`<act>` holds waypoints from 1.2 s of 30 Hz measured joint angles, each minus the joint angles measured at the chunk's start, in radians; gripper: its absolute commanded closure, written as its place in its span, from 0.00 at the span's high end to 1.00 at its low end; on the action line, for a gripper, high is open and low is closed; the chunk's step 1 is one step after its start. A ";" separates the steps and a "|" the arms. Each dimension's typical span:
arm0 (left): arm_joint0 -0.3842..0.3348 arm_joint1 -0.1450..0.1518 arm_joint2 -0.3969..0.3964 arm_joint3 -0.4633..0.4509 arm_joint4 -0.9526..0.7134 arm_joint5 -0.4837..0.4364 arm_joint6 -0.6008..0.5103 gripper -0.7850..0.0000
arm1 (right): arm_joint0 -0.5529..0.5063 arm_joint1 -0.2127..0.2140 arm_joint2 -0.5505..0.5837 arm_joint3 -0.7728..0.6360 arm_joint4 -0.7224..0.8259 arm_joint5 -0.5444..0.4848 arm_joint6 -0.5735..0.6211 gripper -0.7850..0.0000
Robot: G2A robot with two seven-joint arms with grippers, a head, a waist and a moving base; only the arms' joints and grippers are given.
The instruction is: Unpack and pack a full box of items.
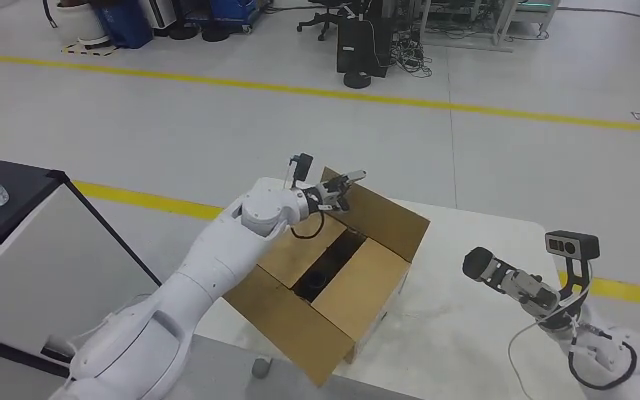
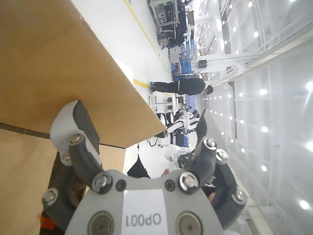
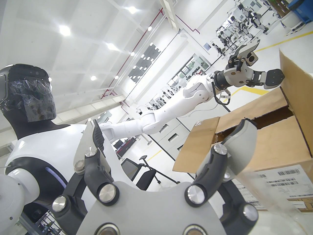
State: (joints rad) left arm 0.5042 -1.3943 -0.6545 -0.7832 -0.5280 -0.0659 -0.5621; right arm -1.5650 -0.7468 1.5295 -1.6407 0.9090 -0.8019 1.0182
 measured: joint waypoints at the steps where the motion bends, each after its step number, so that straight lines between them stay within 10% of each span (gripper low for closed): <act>1: -0.004 -0.002 -0.004 0.000 0.001 0.019 -0.003 1.00 | 0.000 0.000 0.000 0.000 0.000 0.000 0.000 1.00; 21: -0.146 -0.161 0.100 0.275 0.070 0.199 -0.028 1.00 | 0.000 0.000 0.000 0.000 0.000 0.000 0.000 1.00; 36: -0.193 -0.201 0.000 0.434 -0.043 -0.020 -0.074 1.00 | 0.000 0.000 0.000 0.000 0.000 0.000 0.000 1.00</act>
State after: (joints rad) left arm 0.3109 -1.5957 -0.6547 -0.3488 -0.5710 -0.0860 -0.6361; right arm -1.5650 -0.7468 1.5295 -1.6407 0.9090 -0.8019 1.0182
